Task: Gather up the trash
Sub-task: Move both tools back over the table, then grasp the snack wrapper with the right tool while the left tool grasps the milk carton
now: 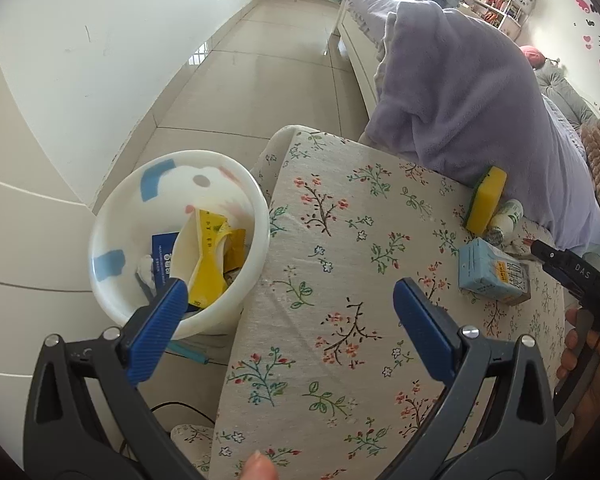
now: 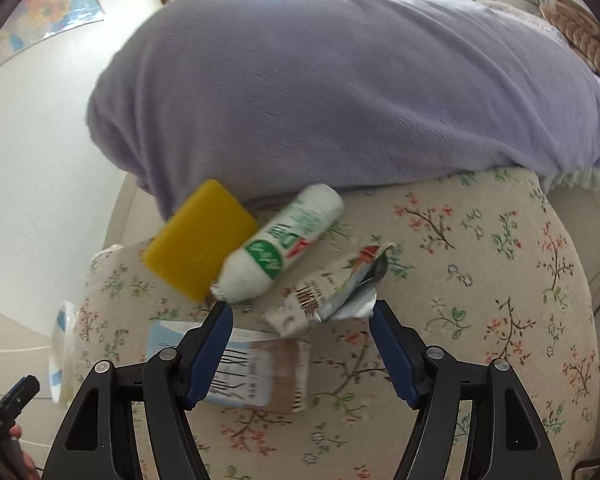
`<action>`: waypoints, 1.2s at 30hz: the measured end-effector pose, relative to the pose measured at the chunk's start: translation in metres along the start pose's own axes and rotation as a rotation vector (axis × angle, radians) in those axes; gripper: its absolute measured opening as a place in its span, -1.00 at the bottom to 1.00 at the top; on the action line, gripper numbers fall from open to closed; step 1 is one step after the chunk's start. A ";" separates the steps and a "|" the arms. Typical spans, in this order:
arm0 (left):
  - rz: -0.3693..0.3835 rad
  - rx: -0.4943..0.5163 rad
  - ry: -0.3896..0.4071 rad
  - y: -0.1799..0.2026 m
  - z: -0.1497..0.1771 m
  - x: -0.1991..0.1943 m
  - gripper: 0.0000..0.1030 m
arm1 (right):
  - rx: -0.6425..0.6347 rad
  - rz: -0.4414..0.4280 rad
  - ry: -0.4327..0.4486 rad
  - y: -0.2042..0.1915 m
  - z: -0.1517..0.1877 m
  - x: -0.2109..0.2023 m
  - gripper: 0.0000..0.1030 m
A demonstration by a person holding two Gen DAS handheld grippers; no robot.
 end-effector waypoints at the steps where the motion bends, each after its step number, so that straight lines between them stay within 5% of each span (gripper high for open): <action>1: 0.000 0.002 -0.001 0.001 0.000 0.001 0.98 | 0.020 -0.004 -0.009 0.006 0.000 0.002 0.40; 7: 0.010 0.014 -0.008 0.013 -0.001 0.005 0.98 | 0.097 -0.023 -0.034 0.026 -0.002 0.010 0.34; 12: 0.043 0.031 -0.012 0.034 -0.003 0.009 0.98 | 0.114 -0.076 -0.082 0.029 0.000 0.023 -0.59; 15: 0.062 0.050 -0.018 0.049 -0.002 0.013 0.98 | 0.105 -0.091 -0.113 0.031 0.000 0.030 -0.89; 24: 0.156 0.127 -0.032 0.111 0.000 0.032 0.95 | 0.082 -0.093 -0.041 0.048 -0.013 -0.004 -0.96; 36: 0.269 0.101 -0.048 0.152 0.001 0.067 0.34 | 0.069 -0.098 0.006 0.076 -0.017 -0.045 -0.97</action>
Point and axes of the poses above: each gripper's, at about its wrist camera, not at the fingertips, and x roughly the way its jaws point, y to its right, z to its underside, the point moved 3 cm from there along x, roughly the way its jaws point, and after that the axes turned 3 degrees about x, right-handed, at the moved point
